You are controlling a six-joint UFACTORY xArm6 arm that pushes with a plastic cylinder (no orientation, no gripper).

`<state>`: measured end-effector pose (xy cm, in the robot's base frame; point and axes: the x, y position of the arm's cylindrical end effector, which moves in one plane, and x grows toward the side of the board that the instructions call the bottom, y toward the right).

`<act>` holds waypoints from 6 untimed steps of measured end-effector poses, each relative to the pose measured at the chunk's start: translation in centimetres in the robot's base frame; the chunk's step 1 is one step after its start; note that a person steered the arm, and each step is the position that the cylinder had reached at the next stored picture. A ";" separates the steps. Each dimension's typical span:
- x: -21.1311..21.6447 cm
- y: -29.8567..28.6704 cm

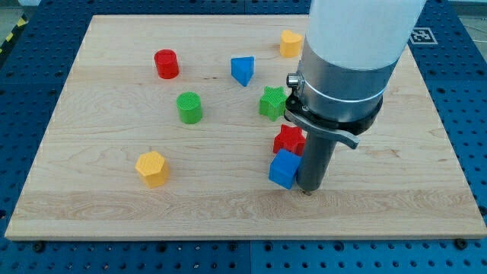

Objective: Push blue cube towards the top of the board

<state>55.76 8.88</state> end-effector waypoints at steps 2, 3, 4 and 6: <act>3.9 5.5; 6.1 5.7; 6.0 3.9; 6.0 -0.2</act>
<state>61.72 8.67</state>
